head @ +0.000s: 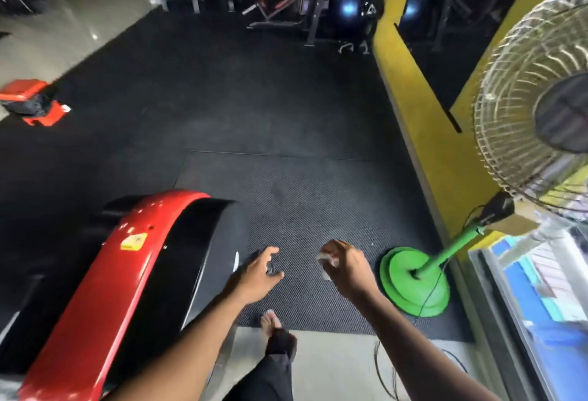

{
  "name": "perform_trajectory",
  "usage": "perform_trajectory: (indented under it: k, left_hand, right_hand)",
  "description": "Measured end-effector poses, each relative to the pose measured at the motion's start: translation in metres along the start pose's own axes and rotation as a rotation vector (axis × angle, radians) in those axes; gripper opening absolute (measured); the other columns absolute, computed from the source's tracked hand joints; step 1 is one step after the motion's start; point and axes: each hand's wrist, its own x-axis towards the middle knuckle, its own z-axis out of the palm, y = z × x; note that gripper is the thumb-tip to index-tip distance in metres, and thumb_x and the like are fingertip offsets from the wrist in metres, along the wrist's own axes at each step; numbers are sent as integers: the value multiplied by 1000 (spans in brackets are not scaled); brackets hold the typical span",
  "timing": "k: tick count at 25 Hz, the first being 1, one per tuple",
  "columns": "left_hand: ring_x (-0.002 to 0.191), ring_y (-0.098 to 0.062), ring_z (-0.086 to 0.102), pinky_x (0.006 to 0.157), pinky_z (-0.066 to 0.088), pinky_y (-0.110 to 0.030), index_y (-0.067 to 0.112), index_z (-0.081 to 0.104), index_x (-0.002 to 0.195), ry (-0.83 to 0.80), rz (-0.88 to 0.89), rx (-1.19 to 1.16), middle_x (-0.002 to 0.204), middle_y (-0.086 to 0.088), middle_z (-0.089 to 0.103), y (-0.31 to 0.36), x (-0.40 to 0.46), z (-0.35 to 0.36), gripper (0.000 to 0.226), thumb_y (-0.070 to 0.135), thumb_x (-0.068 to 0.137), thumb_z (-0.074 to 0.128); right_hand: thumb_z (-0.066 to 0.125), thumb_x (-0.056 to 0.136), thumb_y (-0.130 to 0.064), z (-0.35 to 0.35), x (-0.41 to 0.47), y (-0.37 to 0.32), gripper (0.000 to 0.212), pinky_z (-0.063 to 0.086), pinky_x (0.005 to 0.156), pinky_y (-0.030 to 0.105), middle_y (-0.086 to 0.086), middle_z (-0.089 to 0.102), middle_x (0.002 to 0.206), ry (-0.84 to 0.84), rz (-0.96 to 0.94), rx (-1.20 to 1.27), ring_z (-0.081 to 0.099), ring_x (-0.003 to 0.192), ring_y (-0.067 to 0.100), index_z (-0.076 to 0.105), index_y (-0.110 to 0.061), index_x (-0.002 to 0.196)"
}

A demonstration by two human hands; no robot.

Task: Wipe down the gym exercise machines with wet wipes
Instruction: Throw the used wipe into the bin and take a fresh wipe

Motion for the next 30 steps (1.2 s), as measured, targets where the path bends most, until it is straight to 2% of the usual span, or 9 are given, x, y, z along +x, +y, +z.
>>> perform_trajectory:
  k: [3,5,8,10,16,20,23,26,30]
  left_hand:
    - [120,-22,66,102,52,-40,34,46,147,0,-30,31,143,-2,59,-15,87,-33,61,46,93,71]
    - [122,-23,65,102,53,-42,30,48,145,1,-44,26,143,-3,59,-18,142,-65,61,47,91,72]
    - [120,-26,66,99,55,-42,26,50,143,38,-67,32,137,-5,62,-12,222,-120,62,47,89,74]
    - [116,-25,68,97,55,-39,24,52,144,62,-80,52,137,-5,62,-7,270,-154,60,41,92,76]
    - [109,-25,69,96,56,-39,20,54,143,125,-174,-62,141,-11,59,-22,428,-230,58,32,92,78]
    - [120,-18,65,100,53,-36,29,46,150,155,-244,-78,149,-4,55,-31,500,-295,61,39,96,73]
    - [131,-18,60,104,53,-41,34,39,154,225,-287,-147,154,1,51,-48,540,-356,65,43,98,69]
    - [128,-19,63,104,54,-48,38,39,153,326,-362,-248,153,-2,53,-84,561,-403,65,43,96,71]
    - [115,-19,69,102,54,-43,38,40,154,435,-533,-317,148,-1,57,-168,583,-462,65,41,96,70]
  right_hand:
    - [68,88,-27,-2,94,1,3,51,73,29,-10,70,95,-54,15,-20,66,86,13,70,-26,90]
    - [67,88,-23,-8,161,-3,8,51,74,27,-10,71,98,-68,23,-7,66,87,12,70,-26,94]
    - [63,91,-14,-19,260,-11,14,42,68,5,-9,67,100,-88,-2,-4,62,82,3,72,-23,97]
    - [63,89,-7,-19,318,-17,17,39,68,1,-6,66,100,-92,-16,-5,63,81,5,73,-19,95]
    - [62,89,-16,9,527,-18,15,57,73,30,-9,65,100,-163,-45,8,66,85,11,68,-30,94]
    - [64,95,-25,15,648,-35,11,58,71,29,-9,69,99,-240,-106,-28,67,83,11,64,-33,103]
    - [63,98,-30,33,734,-67,15,60,74,31,-8,72,104,-318,-239,-85,69,86,10,62,-33,113]
    - [63,97,-25,70,805,-117,18,57,78,34,-11,70,107,-347,-377,-73,66,91,9,64,-33,113]
    - [55,89,-19,143,889,-196,19,53,79,36,-11,63,99,-435,-557,-87,63,92,14,66,-30,101]
